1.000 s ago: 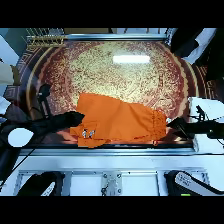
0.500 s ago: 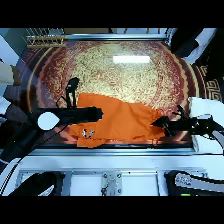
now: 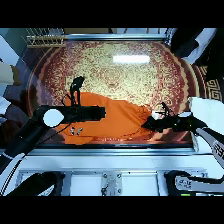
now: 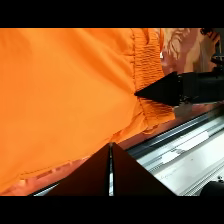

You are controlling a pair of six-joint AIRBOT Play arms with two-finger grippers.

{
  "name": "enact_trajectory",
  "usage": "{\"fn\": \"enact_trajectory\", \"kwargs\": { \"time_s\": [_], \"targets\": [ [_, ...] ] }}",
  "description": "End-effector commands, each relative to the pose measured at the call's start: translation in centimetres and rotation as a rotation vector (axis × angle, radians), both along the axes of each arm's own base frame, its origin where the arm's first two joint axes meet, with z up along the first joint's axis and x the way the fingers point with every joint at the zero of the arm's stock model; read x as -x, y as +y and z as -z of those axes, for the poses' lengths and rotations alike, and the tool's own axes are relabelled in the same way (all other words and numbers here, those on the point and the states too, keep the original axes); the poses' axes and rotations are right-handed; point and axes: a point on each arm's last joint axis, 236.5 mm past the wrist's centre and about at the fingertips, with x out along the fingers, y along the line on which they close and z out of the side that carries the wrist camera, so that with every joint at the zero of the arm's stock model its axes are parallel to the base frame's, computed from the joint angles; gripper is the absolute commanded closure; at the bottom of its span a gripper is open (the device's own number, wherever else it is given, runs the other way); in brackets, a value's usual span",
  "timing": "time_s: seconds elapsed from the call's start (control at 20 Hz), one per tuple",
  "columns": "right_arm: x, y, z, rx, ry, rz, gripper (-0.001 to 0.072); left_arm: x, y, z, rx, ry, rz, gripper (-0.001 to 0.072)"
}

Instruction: Fold the clothes and pants, and hang the long-sleeved shirts on hangers.

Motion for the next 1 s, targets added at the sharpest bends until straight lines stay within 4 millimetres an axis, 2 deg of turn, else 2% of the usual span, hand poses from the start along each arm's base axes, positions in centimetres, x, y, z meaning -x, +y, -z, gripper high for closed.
{"fn": "enact_trajectory", "kwargs": {
  "time_s": [0.0, 0.1, 0.15, 0.2, 0.3, 0.35, 0.45, 0.55, 0.65, 0.7, 0.8, 0.85, 0.95],
  "targets": [
    [-1.0, 1.3, -1.0, -0.011, -0.056, -0.028, 0.0699, 0.0, 0.0, 0.0, -0.001, 0.001, 0.001, 0.0699],
    [-3.8, 0.1, -3.3, 0.002, -0.132, 0.003, 0.07, 0.0, 0.0, 0.0, -0.001, 0.002, 0.002, 0.0699],
    [-5.8, -1.3, -5.2, 0.016, -0.176, 0.045, 0.0699, 0.0, 0.0, 0.1, -0.002, 0.002, 0.002, 0.0699],
    [-8.2, -3.4, -7.6, 0.044, -0.226, 0.101, 0.07, 0.0, 0.0, 0.0, -0.001, 0.001, 0.002, 0.0699],
    [-12.3, -9.8, -12.9, 0.138, -0.329, 0.232, 0.07, 0.0, 0.0, 0.1, -0.002, 0.001, 0.002, 0.0699],
    [-13.8, -13.9, -15.8, 0.2, -0.374, 0.316, 0.0699, 0.0, 0.0, 0.1, -0.005, -0.001, 0.002, 0.0699],
    [-14.7, -22.5, -20.9, 0.32, -0.433, 0.508, 0.0699, -0.1, 0.1, 0.1, -0.008, -0.003, 0.001, 0.0699],
    [-13.3, -30.7, -25.3, 0.418, -0.467, 0.724, 0.0699, -0.1, 0.1, 0.1, -0.008, -0.004, 0.001, 0.0699],
    [-10.0, -37.3, -28.5, 0.496, -0.499, 0.924, 0.07, -0.1, 0.2, 0.1, -0.008, -0.004, -0.001, 0.0699],
    [-8.0, -39.7, -29.5, 0.53, -0.497, 1.007, 0.07, -0.2, 0.2, 0.1, -0.008, -0.004, -0.003, 0.0699],
    [-3.6, -43.6, -30.9, 0.632, -0.469, 1.131, 0.0699, -0.2, 0.2, 0.1, -0.007, -0.006, -0.004, 0.0699],
    [-1.6, -44.9, -31.3, 0.682, -0.442, 1.18, 0.07, -0.2, 0.2, 0.1, -0.007, -0.007, -0.004, 0.0699],
    [1.3, -45.8, -31.4, 0.747, -0.384, 1.214, 0.0699, -0.2, 0.2, 0.1, -0.007, -0.007, -0.004, 0.0699]
  ]
}}
